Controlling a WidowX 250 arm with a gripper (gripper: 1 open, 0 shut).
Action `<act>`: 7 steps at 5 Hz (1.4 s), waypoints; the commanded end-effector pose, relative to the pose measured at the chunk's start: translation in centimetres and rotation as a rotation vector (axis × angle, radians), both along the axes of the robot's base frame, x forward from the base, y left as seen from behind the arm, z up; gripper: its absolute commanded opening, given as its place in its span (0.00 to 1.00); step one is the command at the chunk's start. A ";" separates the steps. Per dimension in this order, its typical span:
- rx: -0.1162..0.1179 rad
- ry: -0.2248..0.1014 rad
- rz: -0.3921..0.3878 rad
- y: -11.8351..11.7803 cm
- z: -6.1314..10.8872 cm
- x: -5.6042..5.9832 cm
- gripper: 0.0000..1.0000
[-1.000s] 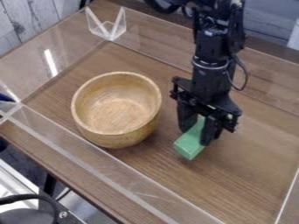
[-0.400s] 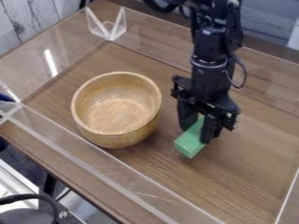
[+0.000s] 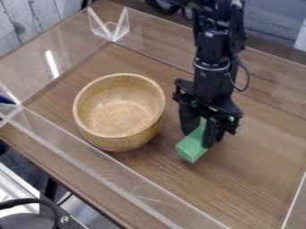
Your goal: Put the green block in the brown bowl
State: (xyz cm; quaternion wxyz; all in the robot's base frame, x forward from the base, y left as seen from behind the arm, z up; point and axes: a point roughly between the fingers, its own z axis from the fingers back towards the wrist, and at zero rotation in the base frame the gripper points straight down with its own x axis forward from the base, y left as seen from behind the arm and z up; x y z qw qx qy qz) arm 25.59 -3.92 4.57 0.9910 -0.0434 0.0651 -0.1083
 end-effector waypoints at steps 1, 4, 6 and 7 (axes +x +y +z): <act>-0.014 -0.101 0.009 0.2 3.0 1.2 0.00; 0.026 -0.147 0.131 7.0 6.9 0.5 0.00; 0.053 -0.123 0.178 10.5 6.0 -0.8 0.00; 0.062 -0.109 0.183 11.2 5.4 -1.6 0.00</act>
